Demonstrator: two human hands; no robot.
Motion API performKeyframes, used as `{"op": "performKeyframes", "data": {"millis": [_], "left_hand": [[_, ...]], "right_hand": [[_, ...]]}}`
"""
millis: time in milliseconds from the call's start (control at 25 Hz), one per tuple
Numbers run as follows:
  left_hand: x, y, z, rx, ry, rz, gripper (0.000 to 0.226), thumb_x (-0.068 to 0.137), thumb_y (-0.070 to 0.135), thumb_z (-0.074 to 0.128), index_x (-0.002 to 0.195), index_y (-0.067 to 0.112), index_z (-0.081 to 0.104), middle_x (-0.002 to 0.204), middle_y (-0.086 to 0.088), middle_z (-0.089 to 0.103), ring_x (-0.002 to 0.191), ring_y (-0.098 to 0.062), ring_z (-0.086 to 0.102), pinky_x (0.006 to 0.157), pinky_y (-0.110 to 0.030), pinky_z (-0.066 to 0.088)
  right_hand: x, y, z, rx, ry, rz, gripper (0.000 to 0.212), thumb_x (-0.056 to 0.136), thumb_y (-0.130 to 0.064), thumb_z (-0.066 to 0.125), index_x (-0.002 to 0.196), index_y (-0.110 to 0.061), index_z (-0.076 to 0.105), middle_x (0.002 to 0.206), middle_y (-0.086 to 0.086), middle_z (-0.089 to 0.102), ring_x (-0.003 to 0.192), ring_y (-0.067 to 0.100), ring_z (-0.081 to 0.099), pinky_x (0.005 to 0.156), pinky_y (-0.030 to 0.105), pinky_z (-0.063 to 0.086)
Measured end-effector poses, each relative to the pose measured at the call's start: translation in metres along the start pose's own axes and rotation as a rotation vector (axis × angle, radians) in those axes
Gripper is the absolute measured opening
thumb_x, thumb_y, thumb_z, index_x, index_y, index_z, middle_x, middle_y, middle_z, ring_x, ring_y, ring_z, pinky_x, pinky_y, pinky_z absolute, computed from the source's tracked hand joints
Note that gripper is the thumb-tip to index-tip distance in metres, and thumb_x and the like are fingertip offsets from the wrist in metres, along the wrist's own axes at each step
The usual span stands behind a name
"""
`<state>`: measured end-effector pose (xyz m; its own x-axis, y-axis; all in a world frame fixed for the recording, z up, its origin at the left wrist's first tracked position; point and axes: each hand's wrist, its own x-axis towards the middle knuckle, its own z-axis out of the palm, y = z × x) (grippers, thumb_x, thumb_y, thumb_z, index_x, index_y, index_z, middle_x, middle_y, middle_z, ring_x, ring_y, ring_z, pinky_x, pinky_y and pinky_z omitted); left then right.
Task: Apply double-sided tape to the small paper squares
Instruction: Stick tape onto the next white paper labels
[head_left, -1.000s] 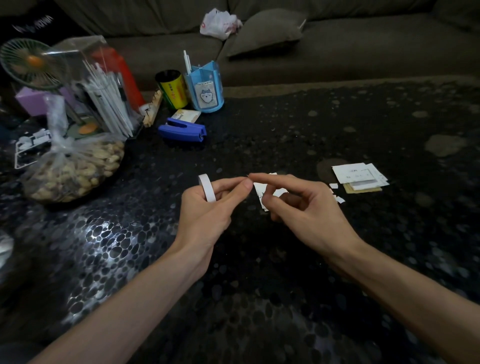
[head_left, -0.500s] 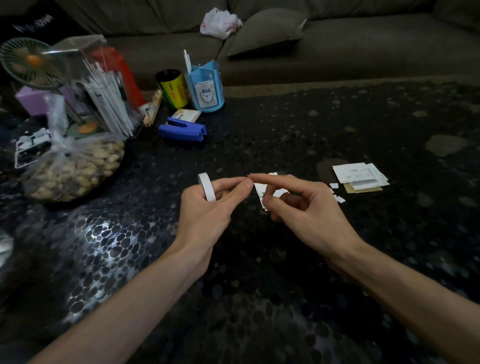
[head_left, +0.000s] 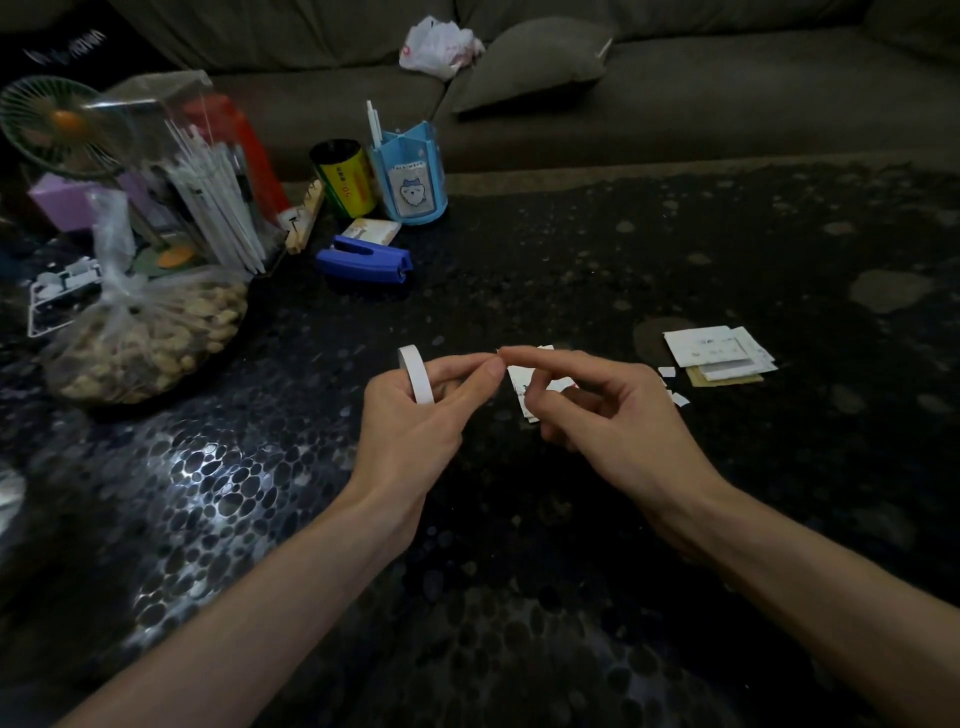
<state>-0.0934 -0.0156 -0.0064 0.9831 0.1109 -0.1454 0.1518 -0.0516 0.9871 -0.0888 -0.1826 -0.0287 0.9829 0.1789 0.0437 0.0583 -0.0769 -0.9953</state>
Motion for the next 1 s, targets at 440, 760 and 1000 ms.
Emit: {"op": "performKeyframes", "data": {"millis": [440,760,1000], "left_hand": [[-0.0001,-0.0024,0.0013,-0.021,-0.028,-0.007,0.015,0.095,0.023,0.071,0.105,0.019,0.080,0.071,0.009,0.075,0.067,0.002,0.069,0.062,-0.010,0.049],[-0.0007,-0.0027,0.0021,-0.043,-0.060,-0.008,0.017,0.097,0.020,0.068,0.109,0.013,0.078,0.049,0.018,0.058,0.047,0.005,0.056,0.050,-0.004,0.039],[0.0011,-0.0046,0.0007,-0.027,-0.060,0.012,0.016,0.096,0.018,0.070,0.107,0.011,0.079,0.051,0.017,0.060,0.048,0.004,0.058,0.051,-0.004,0.040]], "right_hand": [[0.0011,0.0003,0.0006,0.071,0.031,0.026,0.038,0.097,-0.001,0.066,0.113,-0.031,0.082,0.086,-0.003,0.064,0.063,0.007,0.054,0.060,0.015,0.044],[0.0011,-0.0007,-0.0001,0.096,0.032,0.052,0.034,0.096,-0.004,0.067,0.110,-0.031,0.082,0.087,-0.002,0.065,0.065,0.008,0.055,0.064,0.018,0.045],[0.0017,-0.0025,0.0006,0.116,0.035,0.086,0.030,0.096,-0.007,0.069,0.108,-0.031,0.083,0.085,-0.004,0.066,0.066,0.008,0.056,0.063,0.018,0.046]]}}
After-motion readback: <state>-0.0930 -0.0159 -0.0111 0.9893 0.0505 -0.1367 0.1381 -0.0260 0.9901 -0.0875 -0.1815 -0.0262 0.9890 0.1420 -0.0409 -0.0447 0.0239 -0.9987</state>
